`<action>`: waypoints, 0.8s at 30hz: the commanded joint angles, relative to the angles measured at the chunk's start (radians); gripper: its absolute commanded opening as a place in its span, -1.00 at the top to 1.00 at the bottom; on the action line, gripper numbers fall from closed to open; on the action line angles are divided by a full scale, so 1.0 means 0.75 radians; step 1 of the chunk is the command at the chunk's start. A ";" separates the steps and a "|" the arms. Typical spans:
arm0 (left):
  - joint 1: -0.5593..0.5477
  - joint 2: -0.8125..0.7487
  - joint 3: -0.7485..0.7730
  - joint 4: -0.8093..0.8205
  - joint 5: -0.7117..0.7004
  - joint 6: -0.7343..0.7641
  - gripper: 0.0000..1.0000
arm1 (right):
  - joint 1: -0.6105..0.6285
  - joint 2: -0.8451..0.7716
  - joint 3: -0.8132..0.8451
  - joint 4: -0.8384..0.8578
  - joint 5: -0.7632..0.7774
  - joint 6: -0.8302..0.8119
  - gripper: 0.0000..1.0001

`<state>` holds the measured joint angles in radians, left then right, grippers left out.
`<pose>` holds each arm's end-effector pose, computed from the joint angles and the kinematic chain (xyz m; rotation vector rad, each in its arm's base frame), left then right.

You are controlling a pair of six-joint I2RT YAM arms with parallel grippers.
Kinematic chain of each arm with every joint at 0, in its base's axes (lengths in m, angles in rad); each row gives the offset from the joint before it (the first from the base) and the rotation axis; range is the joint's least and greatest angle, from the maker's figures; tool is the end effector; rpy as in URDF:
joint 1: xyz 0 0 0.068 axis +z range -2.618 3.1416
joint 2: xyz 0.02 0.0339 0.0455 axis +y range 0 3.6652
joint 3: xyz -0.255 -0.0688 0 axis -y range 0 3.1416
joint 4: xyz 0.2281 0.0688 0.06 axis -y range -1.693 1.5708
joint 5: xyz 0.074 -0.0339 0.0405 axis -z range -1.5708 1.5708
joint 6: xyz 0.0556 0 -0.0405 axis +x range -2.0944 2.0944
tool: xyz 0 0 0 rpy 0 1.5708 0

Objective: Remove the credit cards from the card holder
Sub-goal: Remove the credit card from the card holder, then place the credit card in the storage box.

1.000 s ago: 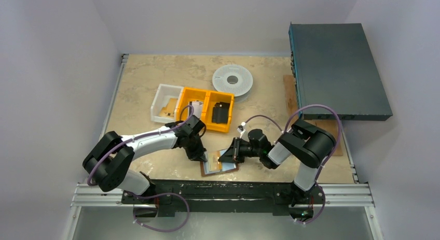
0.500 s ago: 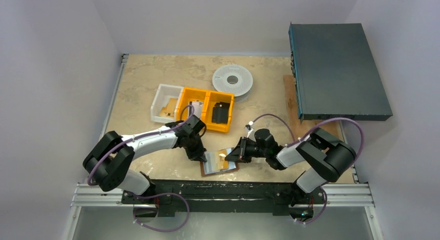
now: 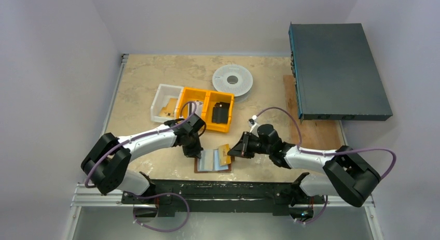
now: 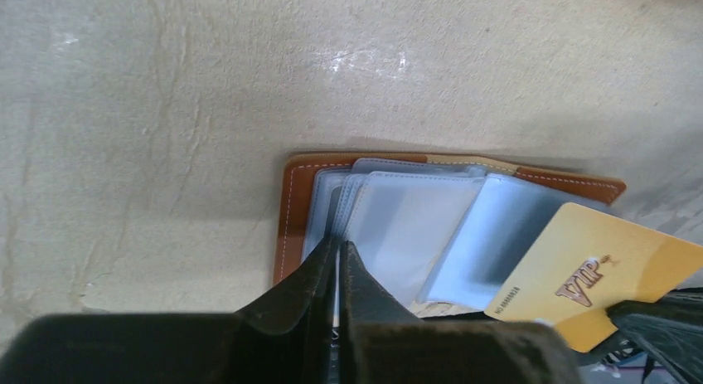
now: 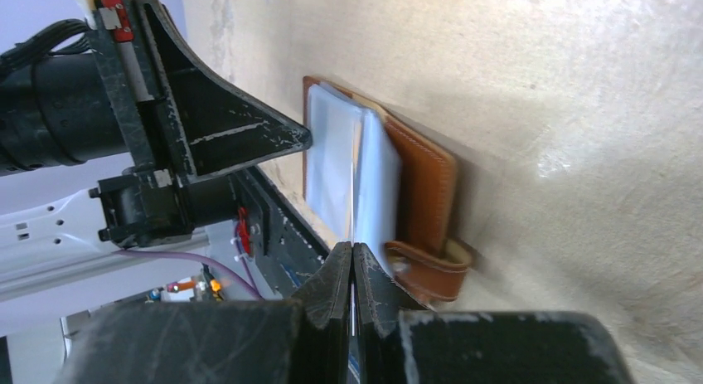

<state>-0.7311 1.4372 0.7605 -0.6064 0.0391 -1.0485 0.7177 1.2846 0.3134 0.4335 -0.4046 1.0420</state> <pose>0.1759 -0.1607 0.1459 -0.4607 2.9320 -0.3706 0.1617 0.1702 0.1396 0.1122 2.4291 1.3729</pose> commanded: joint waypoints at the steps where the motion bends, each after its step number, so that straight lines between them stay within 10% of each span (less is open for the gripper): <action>1: 0.011 -0.102 0.071 -0.054 -0.059 0.112 0.81 | -0.006 -0.075 0.115 -0.118 0.022 -0.041 1.00; 9: 0.116 -0.390 0.101 -0.048 0.083 0.241 -0.45 | -0.012 -0.052 0.334 -0.229 -0.028 -0.049 1.00; 24: 0.565 -0.544 0.012 0.375 0.837 0.309 -0.38 | -0.121 0.202 0.672 0.002 -0.421 0.091 1.00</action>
<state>-0.3462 1.0172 0.7959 -0.4980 0.4480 -0.8013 0.6350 1.4223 0.7567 0.3305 -0.6052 1.0611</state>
